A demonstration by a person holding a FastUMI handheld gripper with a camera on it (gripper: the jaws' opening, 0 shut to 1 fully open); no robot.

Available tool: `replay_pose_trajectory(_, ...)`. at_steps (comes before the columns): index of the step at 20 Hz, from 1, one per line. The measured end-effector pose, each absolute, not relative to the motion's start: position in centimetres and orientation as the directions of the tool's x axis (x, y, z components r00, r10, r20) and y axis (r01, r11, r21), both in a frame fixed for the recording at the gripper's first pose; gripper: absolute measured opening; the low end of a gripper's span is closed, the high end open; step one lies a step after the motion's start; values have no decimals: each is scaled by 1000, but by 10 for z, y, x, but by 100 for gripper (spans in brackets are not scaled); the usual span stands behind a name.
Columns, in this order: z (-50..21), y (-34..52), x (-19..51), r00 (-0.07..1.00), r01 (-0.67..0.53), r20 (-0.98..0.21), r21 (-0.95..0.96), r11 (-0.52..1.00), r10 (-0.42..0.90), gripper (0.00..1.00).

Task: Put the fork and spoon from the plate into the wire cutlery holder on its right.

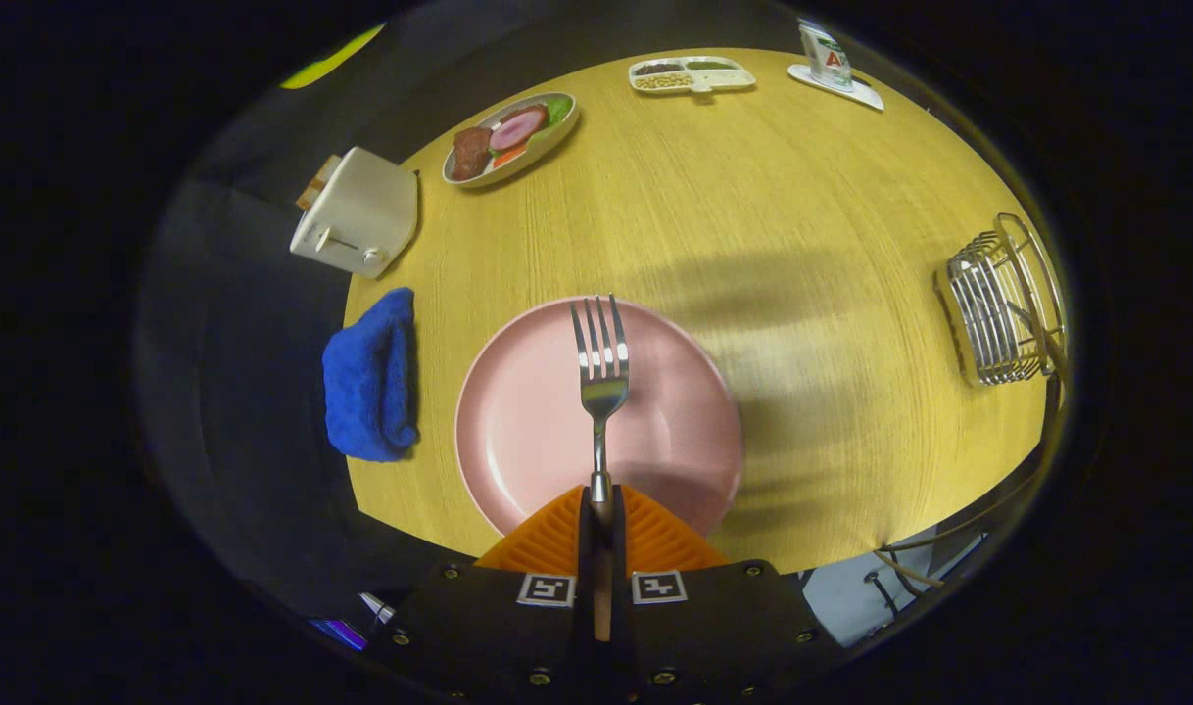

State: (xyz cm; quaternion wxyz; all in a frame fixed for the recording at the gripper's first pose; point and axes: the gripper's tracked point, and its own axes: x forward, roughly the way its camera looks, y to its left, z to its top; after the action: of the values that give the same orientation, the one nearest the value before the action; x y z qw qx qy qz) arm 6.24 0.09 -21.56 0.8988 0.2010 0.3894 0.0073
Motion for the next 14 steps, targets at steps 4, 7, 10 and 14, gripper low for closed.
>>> replay_pose_trajectory(4,-190,-40,59,731,185,-669,382,905,132,7)
replay_pose_trajectory(7,-174,-68,53,749,210,-654,386,898,106,7)
replay_pose_trajectory(10,-162,-99,39,757,233,-649,378,896,77,7)
replay_pose_trajectory(14,-155,-136,16,749,266,-661,361,894,44,7)
